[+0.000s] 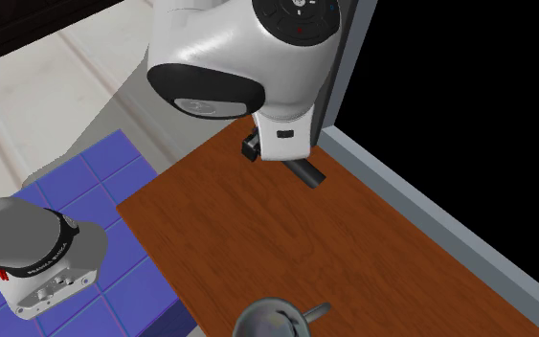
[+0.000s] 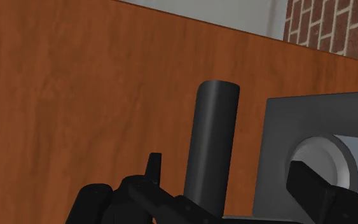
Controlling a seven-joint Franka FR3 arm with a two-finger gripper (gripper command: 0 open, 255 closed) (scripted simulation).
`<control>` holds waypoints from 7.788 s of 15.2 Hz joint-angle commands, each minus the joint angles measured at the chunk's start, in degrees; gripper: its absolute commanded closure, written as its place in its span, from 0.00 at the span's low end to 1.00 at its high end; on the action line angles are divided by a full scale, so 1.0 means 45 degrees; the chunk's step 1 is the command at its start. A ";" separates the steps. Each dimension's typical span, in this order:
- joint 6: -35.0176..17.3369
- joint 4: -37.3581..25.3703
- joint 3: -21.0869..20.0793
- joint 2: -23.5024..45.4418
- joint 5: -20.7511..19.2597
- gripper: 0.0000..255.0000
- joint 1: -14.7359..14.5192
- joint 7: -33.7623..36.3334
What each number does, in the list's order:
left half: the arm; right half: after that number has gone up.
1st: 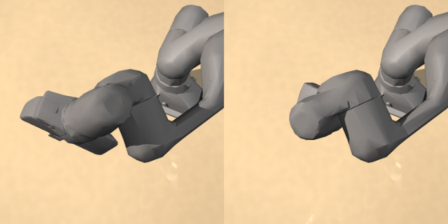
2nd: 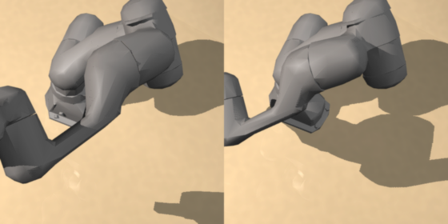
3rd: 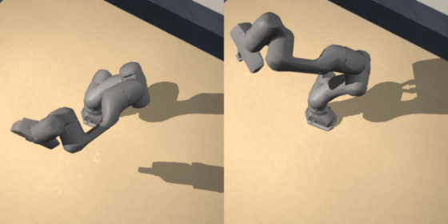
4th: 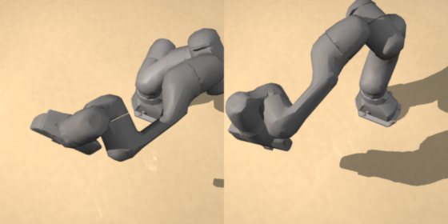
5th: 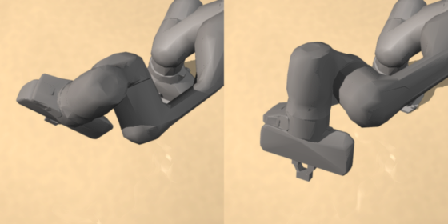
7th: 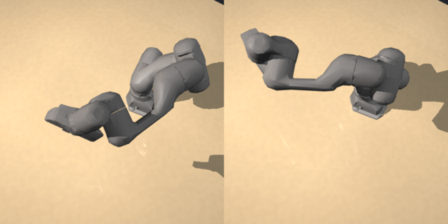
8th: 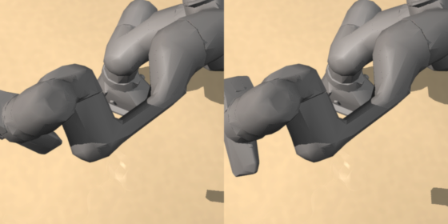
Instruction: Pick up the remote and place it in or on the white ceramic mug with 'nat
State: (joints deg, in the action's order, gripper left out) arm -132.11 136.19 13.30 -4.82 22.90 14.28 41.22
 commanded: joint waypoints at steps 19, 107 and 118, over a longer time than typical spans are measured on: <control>-0.1810 0.0356 -0.0036 0.1457 0.0892 1.00 -0.0208 -0.0704; 0.4683 -0.2284 0.5193 -0.0888 -0.2685 0.00 0.3248 -0.5659; 0.5857 -0.3299 0.5258 -0.1081 -0.2906 0.00 0.3349 -0.5520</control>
